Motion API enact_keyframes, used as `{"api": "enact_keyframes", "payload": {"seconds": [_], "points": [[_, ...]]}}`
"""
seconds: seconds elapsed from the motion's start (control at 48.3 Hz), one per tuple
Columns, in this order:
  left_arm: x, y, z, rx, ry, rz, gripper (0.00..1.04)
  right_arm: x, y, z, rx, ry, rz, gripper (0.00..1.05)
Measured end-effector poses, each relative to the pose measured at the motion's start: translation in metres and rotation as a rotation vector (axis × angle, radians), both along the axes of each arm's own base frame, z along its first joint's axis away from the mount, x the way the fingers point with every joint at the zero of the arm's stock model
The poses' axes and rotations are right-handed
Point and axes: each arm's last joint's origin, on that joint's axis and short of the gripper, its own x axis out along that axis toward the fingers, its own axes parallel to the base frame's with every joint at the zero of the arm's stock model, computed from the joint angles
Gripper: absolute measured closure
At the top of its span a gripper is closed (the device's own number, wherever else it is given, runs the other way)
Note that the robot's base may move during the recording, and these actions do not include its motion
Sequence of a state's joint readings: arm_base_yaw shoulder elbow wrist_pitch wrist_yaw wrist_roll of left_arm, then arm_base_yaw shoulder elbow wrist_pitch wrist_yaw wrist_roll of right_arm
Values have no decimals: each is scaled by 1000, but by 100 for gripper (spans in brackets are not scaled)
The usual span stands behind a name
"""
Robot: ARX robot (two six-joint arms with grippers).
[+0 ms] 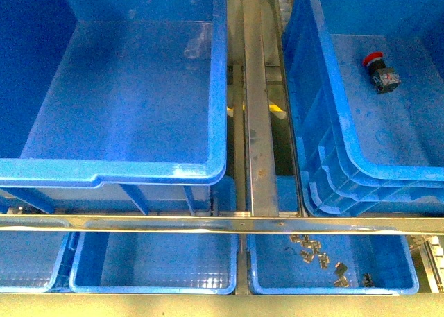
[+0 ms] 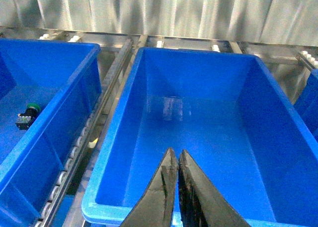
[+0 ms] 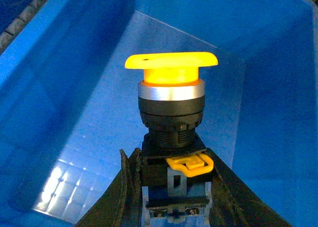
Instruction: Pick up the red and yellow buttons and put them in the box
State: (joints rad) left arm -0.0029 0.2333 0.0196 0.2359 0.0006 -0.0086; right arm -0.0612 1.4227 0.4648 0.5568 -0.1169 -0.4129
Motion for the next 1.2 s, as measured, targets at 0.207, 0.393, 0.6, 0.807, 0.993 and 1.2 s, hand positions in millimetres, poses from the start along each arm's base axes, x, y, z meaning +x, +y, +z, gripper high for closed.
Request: {"api": "enact_keyframes", "payload": {"seconds": [0.207,0.393,0.6,0.807,0.993,1.2], "points": [[-3,0,0,0,0,0,102,7,-6,1,2,-7,-15,78],[-14,0,-5,0,24,0,102,11,-11,-1,5,-2,-28,78],[-15,0,-4,1,18,1,102,17,-16,-4,9,6,-39,78],[-15,0,-4,1,18,1,90,35,-25,-5,14,12,-46,78],[-15,0,-4,1,18,1,56,74,-33,-9,5,29,-55,78],[-15,0,-4,1,18,1,18,130,-34,-33,1,121,-51,78]]}}
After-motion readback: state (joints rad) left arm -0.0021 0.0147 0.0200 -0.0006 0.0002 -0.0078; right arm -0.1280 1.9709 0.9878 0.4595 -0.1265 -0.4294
